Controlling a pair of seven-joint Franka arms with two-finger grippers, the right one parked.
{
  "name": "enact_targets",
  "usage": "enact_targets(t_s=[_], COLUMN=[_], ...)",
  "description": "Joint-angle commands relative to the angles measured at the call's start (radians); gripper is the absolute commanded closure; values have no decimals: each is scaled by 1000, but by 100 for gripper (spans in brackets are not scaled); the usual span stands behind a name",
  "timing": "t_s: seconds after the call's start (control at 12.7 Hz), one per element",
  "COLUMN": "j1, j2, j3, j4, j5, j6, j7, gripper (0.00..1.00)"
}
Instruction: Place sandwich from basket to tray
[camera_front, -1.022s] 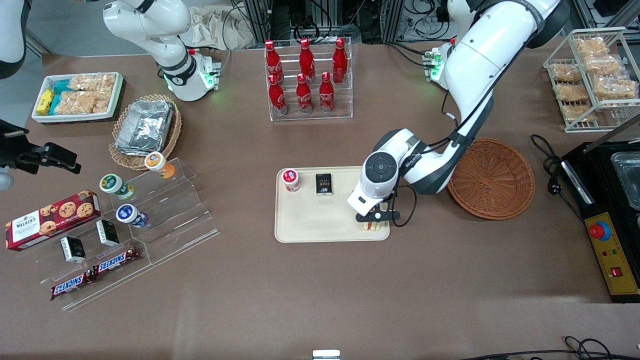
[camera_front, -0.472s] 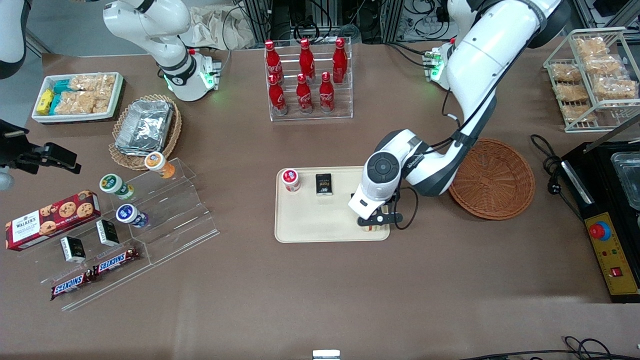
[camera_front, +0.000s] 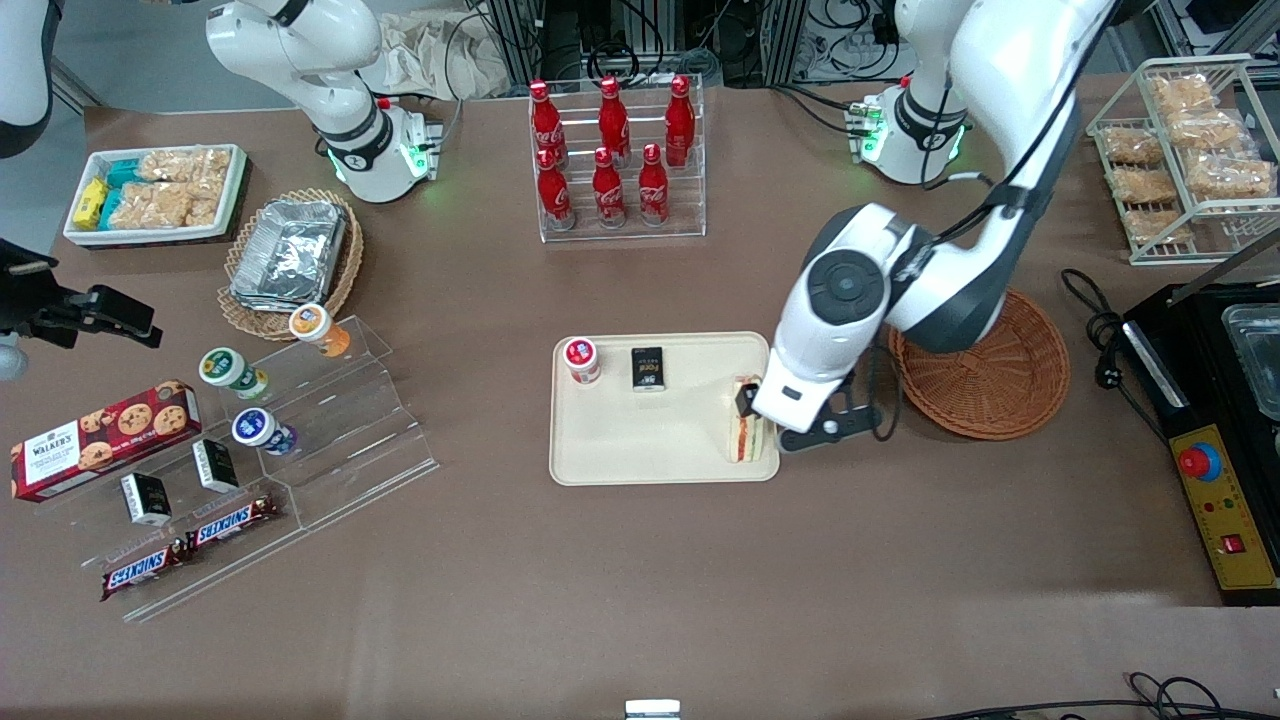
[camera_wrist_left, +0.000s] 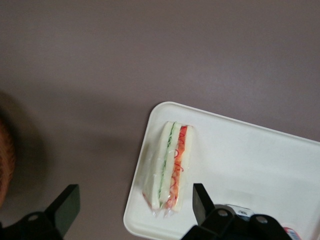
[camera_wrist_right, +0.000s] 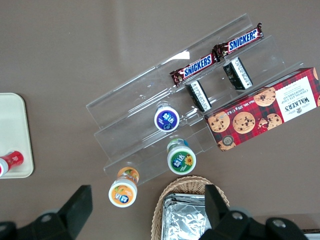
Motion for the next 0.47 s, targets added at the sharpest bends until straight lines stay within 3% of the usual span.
enact_targets(t_s=[0.0,0.16,0.39], j1=[-6,-10,-15], j2=[-155,-255,-403], j3=[97,198,336], j4=[-32,-40,-116], j5=[-89,-150,-184], j6=[-125,-206,-246], j7=[95,208,378], gripper=[0,0,0])
